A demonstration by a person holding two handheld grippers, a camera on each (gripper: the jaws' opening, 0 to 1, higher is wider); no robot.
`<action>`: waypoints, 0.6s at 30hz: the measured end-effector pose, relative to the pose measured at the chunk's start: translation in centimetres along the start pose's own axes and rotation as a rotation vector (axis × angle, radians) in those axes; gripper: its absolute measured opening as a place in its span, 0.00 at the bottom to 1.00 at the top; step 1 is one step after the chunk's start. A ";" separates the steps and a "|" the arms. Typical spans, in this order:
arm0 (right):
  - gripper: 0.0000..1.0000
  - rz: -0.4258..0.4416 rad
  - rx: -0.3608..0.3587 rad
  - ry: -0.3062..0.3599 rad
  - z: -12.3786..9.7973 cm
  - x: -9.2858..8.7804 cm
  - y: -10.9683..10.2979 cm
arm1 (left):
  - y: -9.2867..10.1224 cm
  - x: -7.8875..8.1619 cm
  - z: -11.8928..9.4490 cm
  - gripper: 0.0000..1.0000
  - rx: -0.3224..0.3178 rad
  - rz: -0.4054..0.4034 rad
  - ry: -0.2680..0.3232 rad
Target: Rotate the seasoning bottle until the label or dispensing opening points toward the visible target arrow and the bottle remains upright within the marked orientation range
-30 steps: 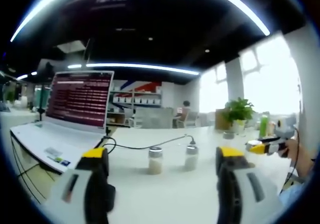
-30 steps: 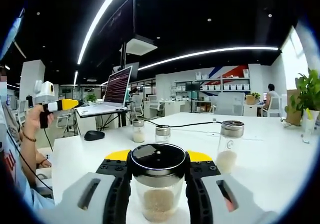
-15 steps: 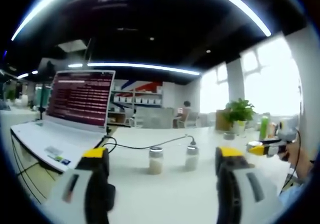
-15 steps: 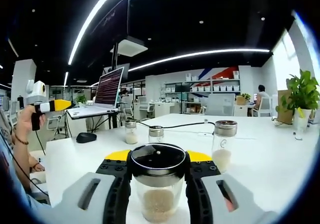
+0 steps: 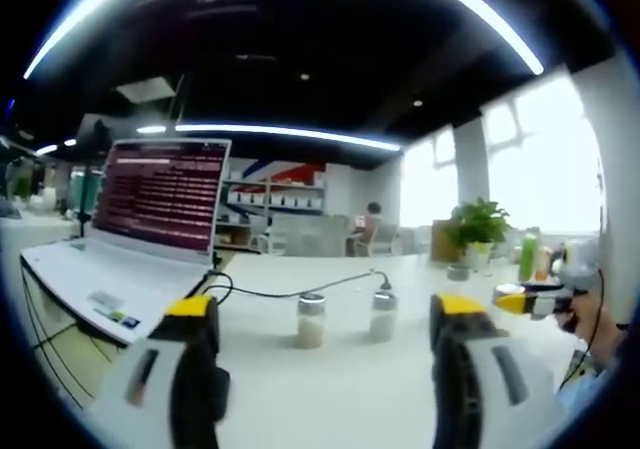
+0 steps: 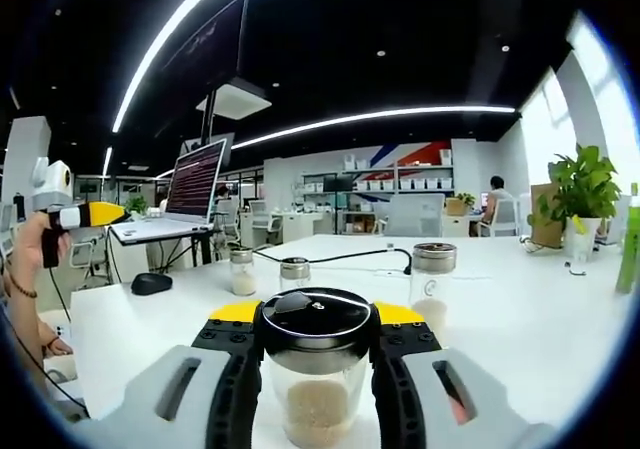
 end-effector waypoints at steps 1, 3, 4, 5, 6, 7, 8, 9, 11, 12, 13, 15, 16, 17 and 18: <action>0.41 0.001 -0.004 0.000 0.0 0.0 0.0 | 0.0 0.0 0.0 0.92 0.001 0.000 0.000; 0.41 0.001 -0.017 -0.002 0.0 0.0 -0.2 | 0.0 0.0 0.0 0.92 0.002 -0.001 -0.001; 0.41 0.000 -0.026 -0.004 0.1 0.0 -0.4 | 0.0 0.0 0.0 0.92 0.001 -0.001 -0.001; 0.41 0.001 -0.033 -0.004 0.1 0.0 -0.4 | 0.0 -0.1 0.0 0.92 0.001 -0.001 -0.001; 0.41 0.002 -0.039 -0.004 0.1 0.0 -0.5 | -0.1 -0.1 0.0 0.92 0.000 0.000 -0.002; 0.41 0.001 -0.043 -0.003 0.1 0.0 -0.5 | -0.1 -0.1 0.0 0.92 -0.001 0.000 -0.002; 0.41 0.004 -0.048 -0.002 0.1 -0.1 -0.6 | -0.1 -0.1 0.0 0.92 -0.002 0.000 -0.003; 0.41 0.004 -0.054 -0.002 0.1 -0.1 -0.6 | -0.1 -0.2 0.0 0.92 -0.001 -0.001 -0.004; 0.41 0.006 -0.065 -0.002 0.1 -0.1 -0.7 | -0.1 -0.2 0.0 0.92 -0.001 -0.001 -0.005; 0.41 0.006 -0.068 -0.002 0.1 -0.1 -0.8 | -0.2 -0.2 0.0 0.92 -0.001 0.000 -0.006; 0.41 0.006 -0.070 -0.001 0.1 -0.1 -0.8 | -0.2 -0.2 0.0 0.92 -0.001 -0.001 -0.006; 0.41 0.008 -0.072 0.000 0.1 -0.1 -0.8 | -0.2 -0.2 0.0 0.92 -0.001 -0.001 -0.006; 0.41 0.009 -0.072 0.000 0.1 -0.1 -0.8 | -0.2 -0.2 0.0 0.92 -0.001 -0.002 -0.005; 0.41 0.010 -0.072 0.001 0.1 -0.2 -0.8 | -0.2 -0.2 0.0 0.92 0.000 -0.002 -0.004; 0.42 0.012 -0.072 0.003 0.1 -0.2 -0.8 | -0.2 -0.2 0.0 0.92 0.001 -0.001 -0.004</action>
Point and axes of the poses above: the point that each gripper's makers call its tool centre point, and the gripper's own axes: z roughly forward along the fingers, y roughly to its right, x roughly out of its top, the point moved 10 cm from there along -z, roughly backward along the fingers, and after that the axes turned 11 degrees about -z, right-handed, at the moved point
